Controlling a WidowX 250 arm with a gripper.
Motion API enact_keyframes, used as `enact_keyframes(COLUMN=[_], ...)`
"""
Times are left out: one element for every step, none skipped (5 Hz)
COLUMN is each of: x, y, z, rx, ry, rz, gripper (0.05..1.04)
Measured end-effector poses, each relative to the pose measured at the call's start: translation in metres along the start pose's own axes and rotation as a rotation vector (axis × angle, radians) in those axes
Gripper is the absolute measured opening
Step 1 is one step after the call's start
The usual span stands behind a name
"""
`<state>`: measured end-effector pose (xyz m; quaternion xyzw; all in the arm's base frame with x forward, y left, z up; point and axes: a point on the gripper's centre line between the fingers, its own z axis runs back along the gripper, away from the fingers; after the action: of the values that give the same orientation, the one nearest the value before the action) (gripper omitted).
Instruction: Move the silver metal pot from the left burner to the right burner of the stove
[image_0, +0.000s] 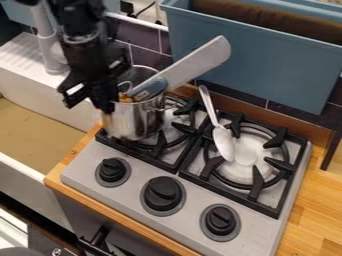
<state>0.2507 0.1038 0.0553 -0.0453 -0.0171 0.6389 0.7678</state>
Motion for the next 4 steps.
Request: enact_keyframes(x=[-0.006, -0.017, -0.033, -0.059], y=[0.006, 0.013, 0.014, 0.019], z=[0.010, 0.022, 0.034, 0.031], rx=[0.012, 0.007, 0.014, -0.015], ry=[0.019, 0.053, 0.083, 0.095], rz=[-0.019, -0.048, -0.092, -0.124], gripper=[0.054, 0.054, 0.054, 0.054])
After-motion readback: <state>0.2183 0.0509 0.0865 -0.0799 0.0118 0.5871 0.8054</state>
